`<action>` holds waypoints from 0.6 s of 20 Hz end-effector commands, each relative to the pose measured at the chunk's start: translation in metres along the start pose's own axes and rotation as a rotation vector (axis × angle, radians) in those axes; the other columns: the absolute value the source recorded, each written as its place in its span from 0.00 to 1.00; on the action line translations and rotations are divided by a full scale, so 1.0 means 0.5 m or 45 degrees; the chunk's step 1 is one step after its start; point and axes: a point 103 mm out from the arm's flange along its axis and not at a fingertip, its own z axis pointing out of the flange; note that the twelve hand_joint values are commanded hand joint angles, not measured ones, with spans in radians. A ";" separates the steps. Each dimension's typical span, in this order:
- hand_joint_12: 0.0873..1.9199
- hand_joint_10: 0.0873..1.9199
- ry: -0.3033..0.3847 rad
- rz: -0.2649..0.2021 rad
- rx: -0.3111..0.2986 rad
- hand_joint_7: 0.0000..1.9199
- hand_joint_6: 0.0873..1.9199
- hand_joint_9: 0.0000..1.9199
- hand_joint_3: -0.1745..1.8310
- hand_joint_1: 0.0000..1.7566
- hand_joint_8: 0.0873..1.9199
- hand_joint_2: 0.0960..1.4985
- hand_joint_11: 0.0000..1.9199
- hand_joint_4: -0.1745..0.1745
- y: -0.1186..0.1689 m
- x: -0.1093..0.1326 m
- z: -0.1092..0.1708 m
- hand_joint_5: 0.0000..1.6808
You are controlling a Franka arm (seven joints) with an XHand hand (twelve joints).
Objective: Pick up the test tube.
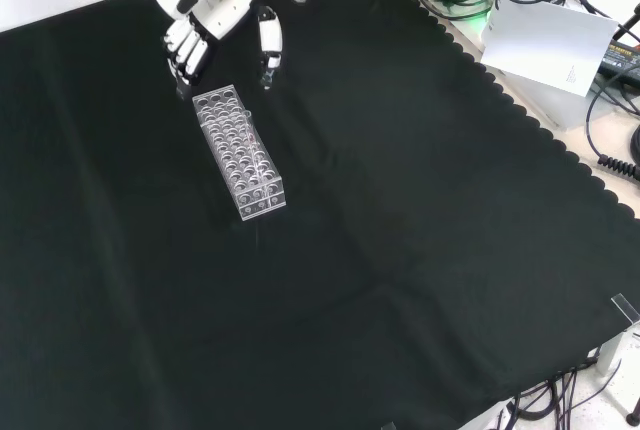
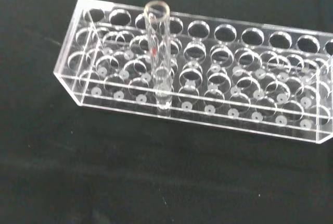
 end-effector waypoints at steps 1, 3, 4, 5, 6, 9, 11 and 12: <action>0.73 0.47 -0.017 0.009 0.021 0.12 0.00 0.03 0.28 0.44 0.41 0.42 0.00 0.48 0.027 0.003 0.036 0.19; 0.74 0.47 -0.018 0.015 0.023 0.14 0.00 0.04 0.28 0.45 0.42 0.42 0.00 0.46 0.031 0.002 0.046 0.20; 0.74 0.47 -0.018 0.015 0.024 0.15 0.00 0.05 0.29 0.46 0.42 0.42 0.00 0.46 0.030 0.002 0.044 0.20; 0.75 0.47 -0.018 0.017 0.023 0.16 0.00 0.06 0.29 0.46 0.42 0.42 0.00 0.45 0.029 0.002 0.044 0.21; 0.76 0.47 -0.017 0.017 0.023 0.18 0.00 0.07 0.29 0.46 0.42 0.41 0.00 0.43 0.030 0.002 0.045 0.22; 0.78 0.45 -0.009 0.019 0.007 0.26 0.01 0.13 0.31 0.48 0.42 0.40 0.00 0.37 0.028 0.004 0.060 0.27; 0.79 0.43 -0.003 0.023 0.011 0.32 0.08 0.18 0.33 0.50 0.42 0.38 0.01 0.31 0.024 0.005 0.073 0.30; 0.79 0.42 0.002 0.022 0.011 0.35 0.16 0.21 0.34 0.51 0.42 0.38 0.02 0.28 0.023 0.006 0.078 0.30</action>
